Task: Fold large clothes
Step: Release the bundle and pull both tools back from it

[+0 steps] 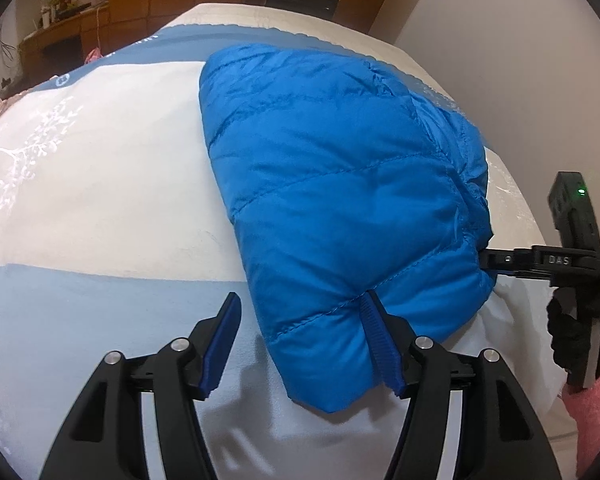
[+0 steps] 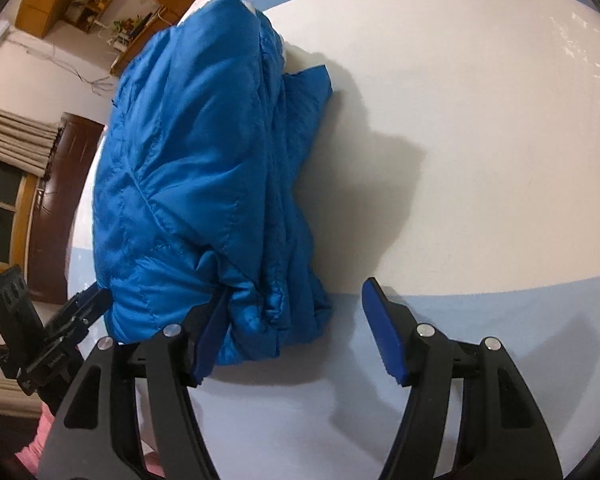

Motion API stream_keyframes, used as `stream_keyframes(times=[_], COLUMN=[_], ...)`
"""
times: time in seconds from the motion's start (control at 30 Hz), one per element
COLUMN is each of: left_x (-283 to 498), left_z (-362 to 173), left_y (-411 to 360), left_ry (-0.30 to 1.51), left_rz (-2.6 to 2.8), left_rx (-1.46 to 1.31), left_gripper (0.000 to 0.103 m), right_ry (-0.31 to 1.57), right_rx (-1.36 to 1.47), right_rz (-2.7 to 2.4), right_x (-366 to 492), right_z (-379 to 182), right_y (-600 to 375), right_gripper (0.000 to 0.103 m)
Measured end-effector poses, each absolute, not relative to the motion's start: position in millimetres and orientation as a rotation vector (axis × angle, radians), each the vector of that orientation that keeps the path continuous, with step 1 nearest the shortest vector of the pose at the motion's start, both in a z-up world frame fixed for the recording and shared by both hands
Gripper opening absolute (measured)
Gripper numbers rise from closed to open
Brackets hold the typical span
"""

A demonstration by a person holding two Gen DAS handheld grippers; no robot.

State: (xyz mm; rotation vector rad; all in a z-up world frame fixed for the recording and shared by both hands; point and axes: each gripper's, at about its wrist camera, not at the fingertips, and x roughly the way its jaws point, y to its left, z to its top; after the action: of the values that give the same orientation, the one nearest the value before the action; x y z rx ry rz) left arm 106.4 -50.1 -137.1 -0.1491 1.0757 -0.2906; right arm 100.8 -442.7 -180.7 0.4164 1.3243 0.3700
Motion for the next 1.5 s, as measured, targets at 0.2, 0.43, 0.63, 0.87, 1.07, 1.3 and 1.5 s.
stream_keyframes(times=[0.2, 0.43, 0.63, 0.87, 1.07, 1.3, 1.5], left_x=[99.6, 81.8, 62.1, 43.4, 23.7, 5.2, -5.8], left_z=[-108.0, -84.6, -64.3, -40.5, -19.8, -1.4, 8.4], left_y=[-53.1, -51.7, -49.4, -46.8, -50.0, -49.3, -47.1], left_ry=[1.088, 1.097, 1.062, 1.035, 1.024, 1.009, 1.003], left_rz=[-0.224, -0.173, -0.134, -0.126, -0.131, -0.136, -0.131], left_rx=[-0.079, -0.058, -0.050, -0.032, -0.016, -0.006, 0.001], left_gripper=[0.062, 0.071, 0.083, 0.086, 0.086, 0.086, 0.086], right_ry=[1.264, 1.212, 1.210, 1.189, 1.167, 1.161, 1.181], right_rx=[0.343, 0.217, 0.153, 0.113, 0.094, 0.064, 0.064], right_rz=[0.311, 0.253, 0.220, 0.232, 0.216, 0.196, 0.190], right_x=[74.2, 34.5, 21.7, -1.2, -19.6, -37.5, -47.1], right_z=[-132.8, -92.2, -75.6, -53.7, -32.7, -19.1, -18.5], right_y=[-443.8, -421.9, -415.6, -402.1, -391.9, -381.2, -377.2], right_gripper=[0.079, 0.091, 0.093, 0.094, 0.094, 0.094, 0.094])
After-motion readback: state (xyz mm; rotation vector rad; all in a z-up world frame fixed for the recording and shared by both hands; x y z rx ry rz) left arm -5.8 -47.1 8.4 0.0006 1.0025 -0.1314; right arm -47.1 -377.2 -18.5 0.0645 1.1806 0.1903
